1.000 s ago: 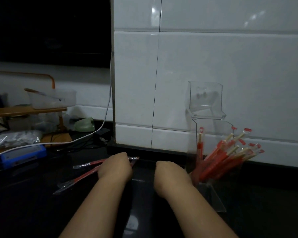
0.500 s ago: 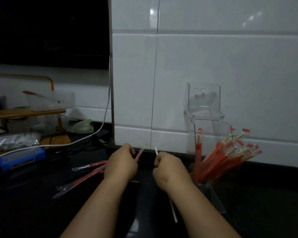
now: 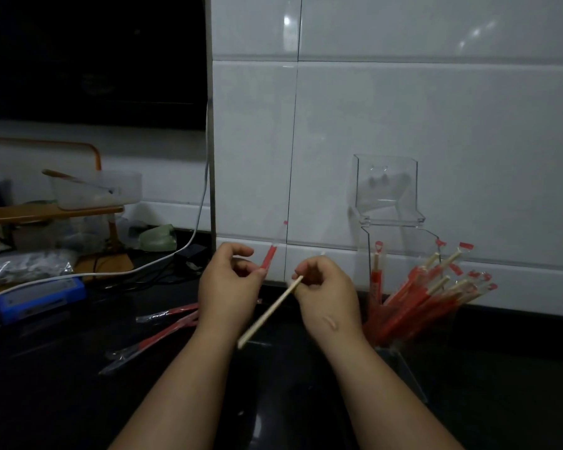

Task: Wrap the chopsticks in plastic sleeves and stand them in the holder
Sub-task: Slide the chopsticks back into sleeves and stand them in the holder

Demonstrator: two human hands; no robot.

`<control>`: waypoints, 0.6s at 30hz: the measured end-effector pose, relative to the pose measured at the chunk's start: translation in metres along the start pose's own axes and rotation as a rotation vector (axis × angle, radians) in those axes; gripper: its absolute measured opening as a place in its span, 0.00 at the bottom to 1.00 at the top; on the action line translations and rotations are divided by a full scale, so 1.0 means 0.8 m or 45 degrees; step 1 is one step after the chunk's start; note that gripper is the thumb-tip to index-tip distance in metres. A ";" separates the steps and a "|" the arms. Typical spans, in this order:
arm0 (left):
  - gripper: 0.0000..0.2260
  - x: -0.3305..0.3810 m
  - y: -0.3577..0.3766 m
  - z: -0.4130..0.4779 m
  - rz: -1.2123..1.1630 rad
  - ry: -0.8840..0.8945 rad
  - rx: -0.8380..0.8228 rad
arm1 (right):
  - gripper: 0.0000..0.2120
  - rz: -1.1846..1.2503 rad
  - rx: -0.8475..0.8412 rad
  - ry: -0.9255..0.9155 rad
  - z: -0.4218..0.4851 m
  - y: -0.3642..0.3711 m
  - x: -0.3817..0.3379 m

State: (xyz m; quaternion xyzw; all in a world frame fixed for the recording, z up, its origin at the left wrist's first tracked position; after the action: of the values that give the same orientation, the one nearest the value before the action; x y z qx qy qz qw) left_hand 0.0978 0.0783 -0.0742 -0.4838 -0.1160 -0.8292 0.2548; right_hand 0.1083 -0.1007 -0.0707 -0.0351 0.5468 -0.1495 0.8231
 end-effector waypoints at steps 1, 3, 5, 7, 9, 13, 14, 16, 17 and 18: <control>0.13 0.000 0.000 0.000 0.000 -0.006 -0.005 | 0.12 0.030 0.004 -0.011 0.000 0.000 -0.001; 0.13 -0.001 0.003 -0.001 -0.023 -0.029 -0.034 | 0.09 0.065 0.036 -0.031 -0.001 -0.002 -0.003; 0.14 -0.002 0.004 -0.002 -0.052 -0.033 -0.051 | 0.08 0.062 0.074 -0.036 0.001 -0.005 -0.003; 0.14 0.000 0.007 -0.003 -0.053 -0.019 -0.078 | 0.09 0.069 0.078 -0.031 0.001 -0.006 -0.002; 0.15 0.004 0.015 -0.004 -0.043 0.009 -0.140 | 0.07 0.097 0.075 -0.038 -0.001 -0.007 -0.005; 0.16 0.013 0.033 -0.015 0.000 0.104 -0.297 | 0.09 0.168 0.047 -0.011 0.000 -0.008 -0.003; 0.17 0.016 0.036 -0.019 0.003 0.127 -0.335 | 0.10 0.167 0.054 -0.004 0.001 -0.009 -0.002; 0.18 0.019 0.042 -0.023 0.004 0.151 -0.406 | 0.11 0.144 0.101 -0.005 0.001 -0.013 -0.003; 0.19 0.021 0.045 -0.024 0.011 0.164 -0.444 | 0.11 0.147 0.118 -0.006 0.001 -0.015 -0.003; 0.19 0.022 0.047 -0.025 0.007 0.165 -0.483 | 0.10 0.177 0.115 -0.006 -0.001 -0.015 -0.005</control>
State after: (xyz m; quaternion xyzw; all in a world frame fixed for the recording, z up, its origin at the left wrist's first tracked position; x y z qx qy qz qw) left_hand 0.0962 0.0326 -0.0711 -0.4692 0.0603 -0.8648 0.1684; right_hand 0.1039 -0.1108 -0.0643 0.0398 0.5386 -0.1165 0.8335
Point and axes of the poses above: each hand's wrist, its own z-axis towards the middle knuckle, its own y-axis out of the palm, x = y × z, the point moved 9 cm from there along z, towards the middle knuckle, and after that the axes turned 4 degrees about y, right-handed, at the moved point
